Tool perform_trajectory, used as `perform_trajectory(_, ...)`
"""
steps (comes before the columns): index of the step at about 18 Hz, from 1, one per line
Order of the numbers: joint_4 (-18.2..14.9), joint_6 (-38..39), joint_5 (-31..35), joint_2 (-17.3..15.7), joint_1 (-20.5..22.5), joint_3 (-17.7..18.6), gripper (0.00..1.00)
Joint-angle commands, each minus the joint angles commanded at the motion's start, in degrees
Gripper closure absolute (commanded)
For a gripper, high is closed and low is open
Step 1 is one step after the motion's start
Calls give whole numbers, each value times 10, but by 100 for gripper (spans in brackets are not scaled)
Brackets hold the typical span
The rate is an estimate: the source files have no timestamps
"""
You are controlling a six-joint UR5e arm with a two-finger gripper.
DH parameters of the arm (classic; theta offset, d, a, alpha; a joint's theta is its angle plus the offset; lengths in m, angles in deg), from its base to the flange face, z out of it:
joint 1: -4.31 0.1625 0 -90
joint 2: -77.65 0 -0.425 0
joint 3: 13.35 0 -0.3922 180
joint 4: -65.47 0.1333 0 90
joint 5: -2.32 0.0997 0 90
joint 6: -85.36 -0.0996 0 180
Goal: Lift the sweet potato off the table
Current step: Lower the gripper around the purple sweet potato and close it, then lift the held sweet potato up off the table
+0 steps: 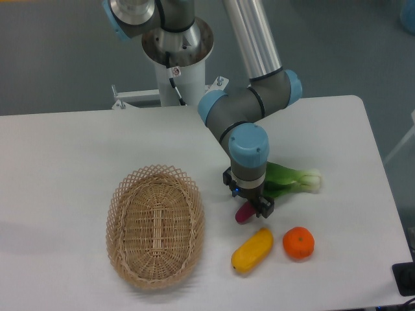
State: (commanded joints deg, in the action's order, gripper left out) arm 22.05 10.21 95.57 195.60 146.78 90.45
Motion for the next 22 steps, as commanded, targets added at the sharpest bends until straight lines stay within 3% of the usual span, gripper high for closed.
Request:
perform_trajectory(2, 0, 0, 0, 0, 0, -1, 57)
perform_trajectory(10, 0, 1, -1, -4, 0, -4, 68)
perform_trajectory(15, -3, 4, -11, -25, 3, -20, 68)
perform_trajectory(20, -30, 5, -32, -57, 11, -50, 68)
perform_trajectory(22, -74, 4, -33, -67, 17, -81, 68)
